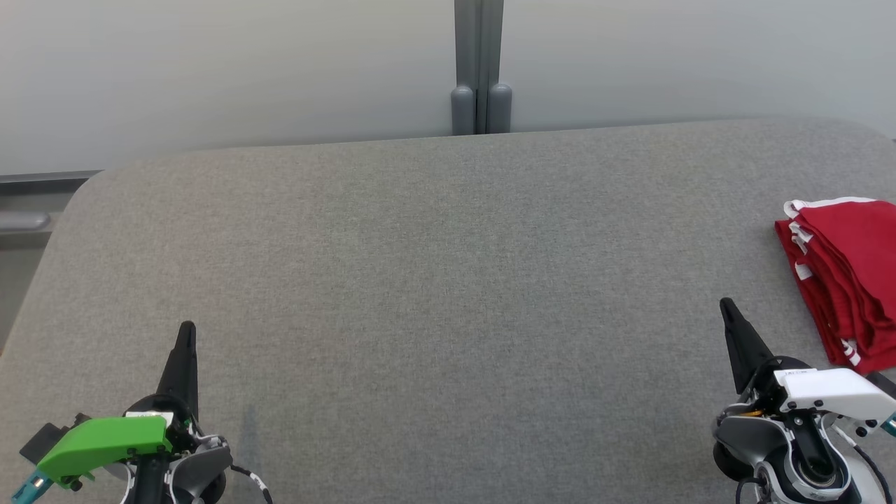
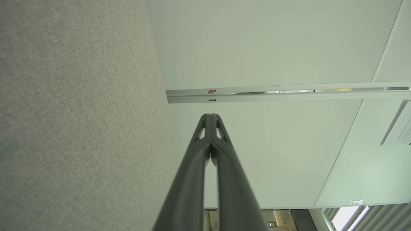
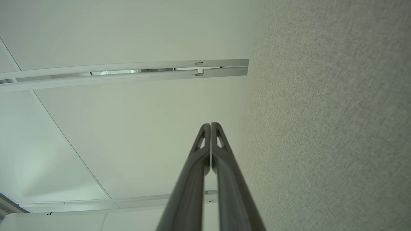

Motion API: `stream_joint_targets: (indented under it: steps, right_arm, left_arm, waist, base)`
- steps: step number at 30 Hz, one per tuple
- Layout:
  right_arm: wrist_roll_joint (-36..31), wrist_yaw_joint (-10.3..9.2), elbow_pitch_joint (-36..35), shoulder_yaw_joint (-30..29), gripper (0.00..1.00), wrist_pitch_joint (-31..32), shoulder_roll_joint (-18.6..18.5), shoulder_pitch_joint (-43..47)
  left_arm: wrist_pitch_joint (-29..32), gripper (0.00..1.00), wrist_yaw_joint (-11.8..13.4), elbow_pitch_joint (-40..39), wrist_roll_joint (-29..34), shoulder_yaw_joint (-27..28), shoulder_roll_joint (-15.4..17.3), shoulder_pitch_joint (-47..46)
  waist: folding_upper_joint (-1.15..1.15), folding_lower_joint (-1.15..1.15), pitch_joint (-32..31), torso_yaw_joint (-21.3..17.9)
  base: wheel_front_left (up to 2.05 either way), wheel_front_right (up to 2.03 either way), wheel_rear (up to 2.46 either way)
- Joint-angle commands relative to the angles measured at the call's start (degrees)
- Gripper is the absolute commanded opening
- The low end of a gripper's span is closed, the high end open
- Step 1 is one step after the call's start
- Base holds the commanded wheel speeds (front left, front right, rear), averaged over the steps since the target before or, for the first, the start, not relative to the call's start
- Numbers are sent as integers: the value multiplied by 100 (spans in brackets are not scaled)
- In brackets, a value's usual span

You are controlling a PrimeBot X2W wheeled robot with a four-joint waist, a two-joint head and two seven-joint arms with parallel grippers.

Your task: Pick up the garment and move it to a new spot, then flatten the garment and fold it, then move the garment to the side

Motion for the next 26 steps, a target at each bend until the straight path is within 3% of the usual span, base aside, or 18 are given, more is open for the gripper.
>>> stream_joint_targets:
  steps: [1,26]
  right_arm:
    - [34,2,-31,-9,0,18,-6,-28]
    - [35,2,-31,-8,0,17,-6,-28]
  left_arm:
    - [18,0,-18,-9,-18,15,42,-63]
    - [18,0,-18,-9,-18,15,42,-63]
  waist:
    - [0,0,0,0]
    - [0,0,0,0]
  base:
    - [0,0,0]
    - [0,0,0]
